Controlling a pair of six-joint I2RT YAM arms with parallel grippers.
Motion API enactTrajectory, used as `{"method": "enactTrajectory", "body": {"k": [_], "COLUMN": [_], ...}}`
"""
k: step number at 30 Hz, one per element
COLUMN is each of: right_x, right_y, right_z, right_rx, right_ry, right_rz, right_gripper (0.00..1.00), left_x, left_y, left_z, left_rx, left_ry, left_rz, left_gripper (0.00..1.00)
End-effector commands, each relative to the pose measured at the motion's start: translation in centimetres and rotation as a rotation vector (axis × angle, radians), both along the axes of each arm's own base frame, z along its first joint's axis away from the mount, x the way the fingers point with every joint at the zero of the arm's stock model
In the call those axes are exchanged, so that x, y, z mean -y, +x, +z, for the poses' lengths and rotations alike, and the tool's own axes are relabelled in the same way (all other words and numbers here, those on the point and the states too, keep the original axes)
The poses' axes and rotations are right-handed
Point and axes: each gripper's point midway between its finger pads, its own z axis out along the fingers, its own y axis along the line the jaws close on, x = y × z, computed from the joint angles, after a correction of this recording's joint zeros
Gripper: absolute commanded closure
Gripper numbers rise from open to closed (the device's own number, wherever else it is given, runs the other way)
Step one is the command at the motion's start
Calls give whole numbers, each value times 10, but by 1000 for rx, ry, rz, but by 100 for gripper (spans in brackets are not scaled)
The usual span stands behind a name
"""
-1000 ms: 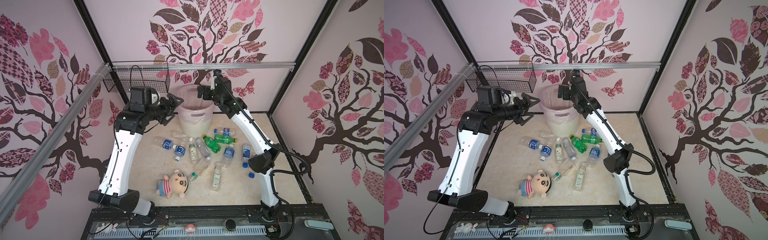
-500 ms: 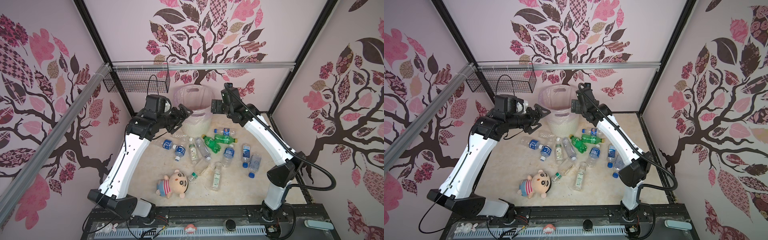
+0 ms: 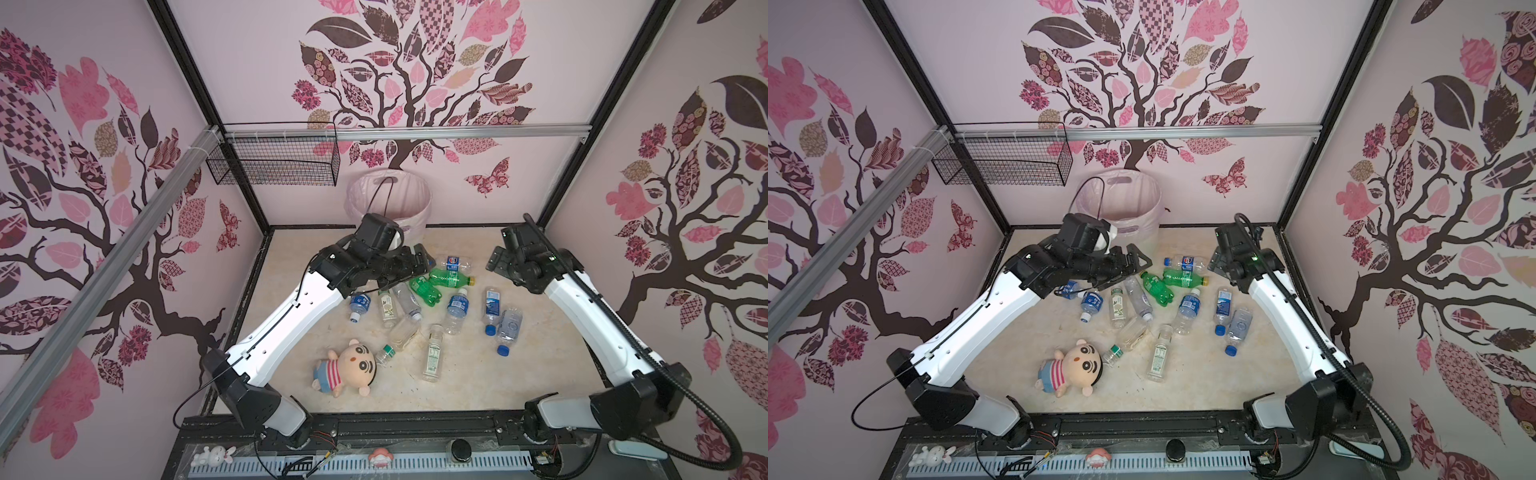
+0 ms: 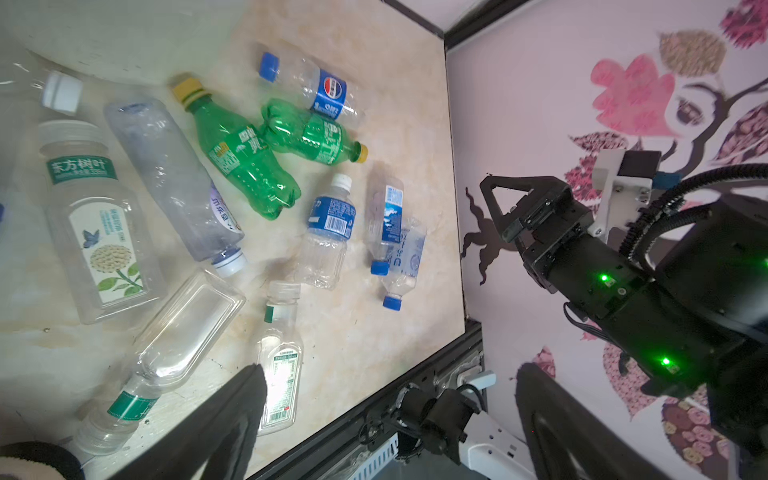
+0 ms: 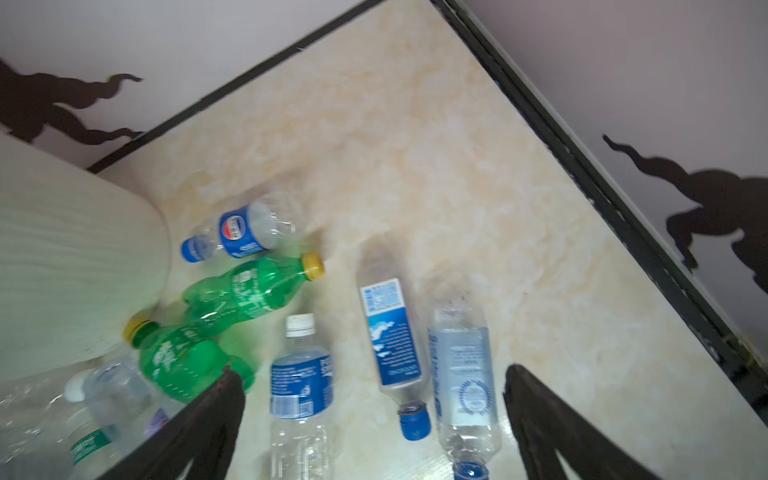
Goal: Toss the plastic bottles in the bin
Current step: 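Lower the right gripper to the clear soda-water bottle while the left arm follows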
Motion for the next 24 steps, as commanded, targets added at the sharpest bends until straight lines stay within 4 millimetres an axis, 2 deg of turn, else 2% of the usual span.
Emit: {"method": "enactTrajectory", "body": {"k": [1, 4, 9, 19, 24], "right_x": [1, 11, 18, 7, 14], "right_y": [-28, -47, -68, -84, -86], "right_z": [-8, -34, -62, -115, -133], "right_rx": [-1, -66, -106, -176, -207], "right_ry": [73, 49, 52, 113, 101], "right_rz": [-13, -40, -72, -19, -18], "right_gripper": [0, 0, 0, 0, 1], "left_x": [15, 17, 11, 18, 17], "left_y": [-6, -13, -20, -34, -37], "left_z": [-21, -35, -48, -79, -85], "left_rx": [54, 54, 72, 91, 76], "left_ry": [83, 125, 153, 165, 191], "left_rz": [-81, -130, -166, -248, -262], "left_gripper": [3, 3, 3, 3, 3]}}
